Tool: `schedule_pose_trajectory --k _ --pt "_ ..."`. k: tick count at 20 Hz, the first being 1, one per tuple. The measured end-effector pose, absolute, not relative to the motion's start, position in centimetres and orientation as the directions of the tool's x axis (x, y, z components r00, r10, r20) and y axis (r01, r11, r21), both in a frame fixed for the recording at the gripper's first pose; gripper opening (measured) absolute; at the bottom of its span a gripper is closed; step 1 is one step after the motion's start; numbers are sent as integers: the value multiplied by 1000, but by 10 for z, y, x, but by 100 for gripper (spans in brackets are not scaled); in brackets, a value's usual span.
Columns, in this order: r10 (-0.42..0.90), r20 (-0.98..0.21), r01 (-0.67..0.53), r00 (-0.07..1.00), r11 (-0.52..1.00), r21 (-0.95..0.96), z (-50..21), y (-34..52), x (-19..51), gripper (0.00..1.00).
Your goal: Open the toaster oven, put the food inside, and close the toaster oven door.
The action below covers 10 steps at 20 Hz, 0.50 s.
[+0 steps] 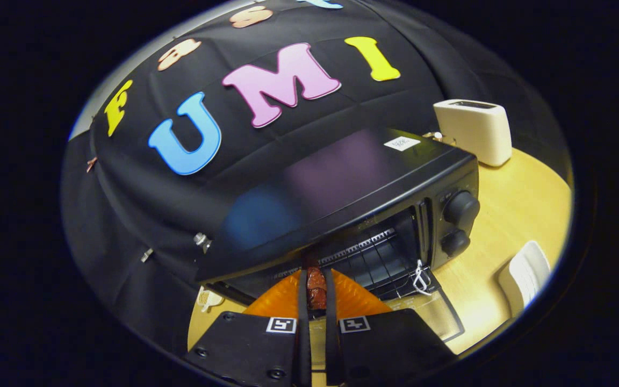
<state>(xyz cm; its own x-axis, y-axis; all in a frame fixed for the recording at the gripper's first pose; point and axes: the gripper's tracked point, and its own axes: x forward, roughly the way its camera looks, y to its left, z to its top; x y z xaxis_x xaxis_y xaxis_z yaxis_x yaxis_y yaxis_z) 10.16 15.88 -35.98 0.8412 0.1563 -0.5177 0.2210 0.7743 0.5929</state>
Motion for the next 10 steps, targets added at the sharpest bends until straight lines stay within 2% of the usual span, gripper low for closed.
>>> schedule_pose_trajectory --k 2,5,7,10 --pt "146 -537 263 831 747 611 -378 155 108 15" --pt "144 -544 251 827 771 586 -391 150 115 17" --pt "112 -595 254 796 831 496 -408 143 110 28" --pt "109 -618 208 778 884 419 -418 145 109 52"
